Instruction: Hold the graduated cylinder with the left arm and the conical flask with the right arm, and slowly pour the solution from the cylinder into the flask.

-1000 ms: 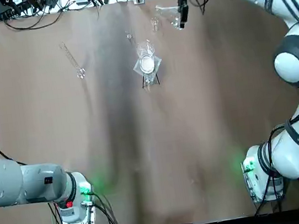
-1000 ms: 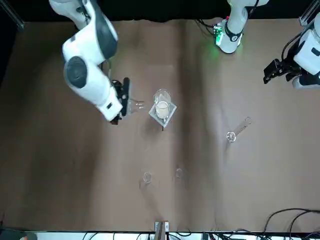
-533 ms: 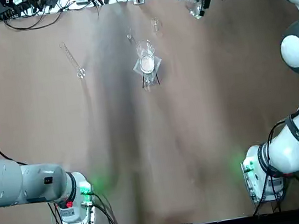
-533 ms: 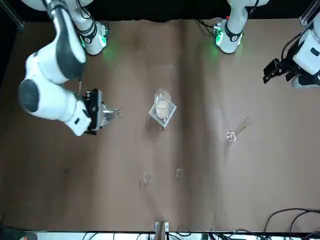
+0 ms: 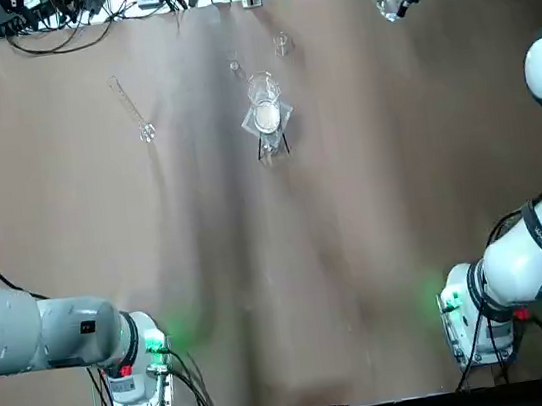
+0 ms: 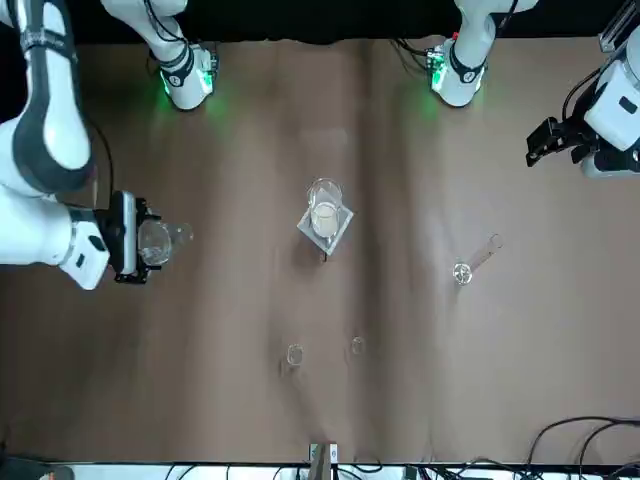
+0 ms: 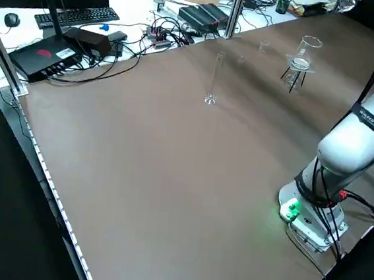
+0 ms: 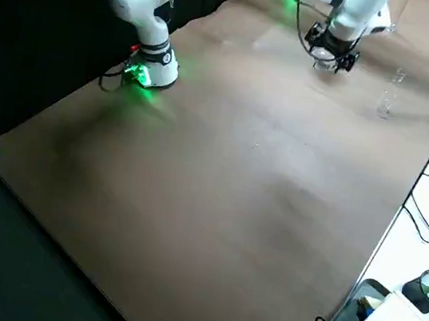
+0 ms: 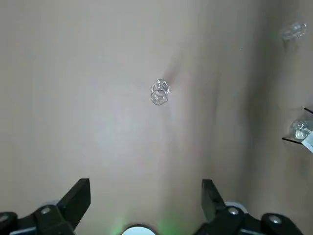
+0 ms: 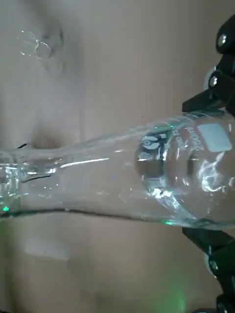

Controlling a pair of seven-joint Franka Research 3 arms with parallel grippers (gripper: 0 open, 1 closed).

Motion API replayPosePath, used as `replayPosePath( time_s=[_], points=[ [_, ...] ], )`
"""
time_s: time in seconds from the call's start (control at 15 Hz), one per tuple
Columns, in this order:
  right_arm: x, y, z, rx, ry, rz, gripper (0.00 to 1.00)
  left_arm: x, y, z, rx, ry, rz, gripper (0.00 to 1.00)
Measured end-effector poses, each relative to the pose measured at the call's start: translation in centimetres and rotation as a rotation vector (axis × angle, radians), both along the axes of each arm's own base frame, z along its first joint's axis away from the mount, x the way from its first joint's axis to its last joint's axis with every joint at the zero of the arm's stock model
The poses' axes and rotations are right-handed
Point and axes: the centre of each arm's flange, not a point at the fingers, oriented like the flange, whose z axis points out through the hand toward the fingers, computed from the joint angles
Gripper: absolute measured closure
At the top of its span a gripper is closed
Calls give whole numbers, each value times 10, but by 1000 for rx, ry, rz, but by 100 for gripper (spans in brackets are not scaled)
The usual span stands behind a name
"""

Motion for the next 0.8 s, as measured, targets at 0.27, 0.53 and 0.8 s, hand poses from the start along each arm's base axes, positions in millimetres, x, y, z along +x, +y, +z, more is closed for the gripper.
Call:
replayPosePath(
  time_s=[0.27, 0.53, 0.8],
  points=[
    [3, -53, -34, 71, 16, 0, 4, 0, -2, 0, 17, -2, -12, 0],
    [8, -101, -79, 153, 35, -17, 4, 0, -4, 0, 19, -2, -17, 0],
    [9, -139, -133, 259, 47, -39, 4, -1, -5, 0, 19, -2, -21, 0]
  ],
)
